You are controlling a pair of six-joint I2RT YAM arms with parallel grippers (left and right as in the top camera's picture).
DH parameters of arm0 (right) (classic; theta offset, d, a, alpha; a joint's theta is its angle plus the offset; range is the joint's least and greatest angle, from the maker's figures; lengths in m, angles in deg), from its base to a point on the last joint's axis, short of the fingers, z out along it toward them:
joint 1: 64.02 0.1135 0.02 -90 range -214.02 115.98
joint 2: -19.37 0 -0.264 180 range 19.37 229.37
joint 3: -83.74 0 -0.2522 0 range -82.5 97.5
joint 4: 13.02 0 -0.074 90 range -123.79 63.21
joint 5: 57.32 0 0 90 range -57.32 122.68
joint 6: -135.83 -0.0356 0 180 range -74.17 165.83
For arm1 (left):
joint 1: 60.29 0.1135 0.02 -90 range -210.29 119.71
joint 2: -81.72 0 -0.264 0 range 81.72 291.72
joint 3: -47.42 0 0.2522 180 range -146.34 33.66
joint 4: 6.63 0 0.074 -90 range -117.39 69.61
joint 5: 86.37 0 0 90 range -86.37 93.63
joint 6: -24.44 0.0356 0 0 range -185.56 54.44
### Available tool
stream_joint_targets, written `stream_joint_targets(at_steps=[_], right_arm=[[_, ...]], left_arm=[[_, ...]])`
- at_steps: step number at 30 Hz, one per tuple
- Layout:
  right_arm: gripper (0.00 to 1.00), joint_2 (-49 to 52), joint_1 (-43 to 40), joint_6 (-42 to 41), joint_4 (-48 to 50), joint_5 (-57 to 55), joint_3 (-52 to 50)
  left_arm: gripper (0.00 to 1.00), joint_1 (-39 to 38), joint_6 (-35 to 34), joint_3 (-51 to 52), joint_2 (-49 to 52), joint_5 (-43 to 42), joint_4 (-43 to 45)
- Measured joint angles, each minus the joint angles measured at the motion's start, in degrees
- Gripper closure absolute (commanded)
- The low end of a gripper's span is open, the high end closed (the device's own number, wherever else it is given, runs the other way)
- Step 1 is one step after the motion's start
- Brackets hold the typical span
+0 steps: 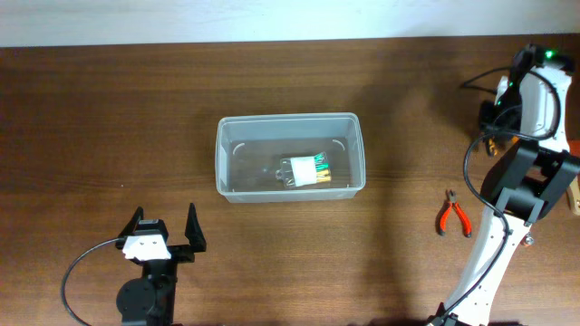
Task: Pack container
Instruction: 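Lower the right gripper and grasp the orange-black pliers handles, then carry the orange-black pliers left and drop them into the container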
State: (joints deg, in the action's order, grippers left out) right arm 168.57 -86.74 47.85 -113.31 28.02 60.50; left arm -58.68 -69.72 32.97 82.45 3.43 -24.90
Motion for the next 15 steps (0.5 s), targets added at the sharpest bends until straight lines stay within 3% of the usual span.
stream_joint_targets(at_steps=[8,15], right_arm=[[0.91,0.02,3.65,3.41,-9.44,0.24,16.57],[0.9,-0.37,14.47,8.22,-10.47,2.62,23.39]], left_arm=[[0.01,0.0,0.02,0.0,0.0,0.0,0.0],[0.01,0.0,0.0,0.0,0.0,0.0,0.0]])
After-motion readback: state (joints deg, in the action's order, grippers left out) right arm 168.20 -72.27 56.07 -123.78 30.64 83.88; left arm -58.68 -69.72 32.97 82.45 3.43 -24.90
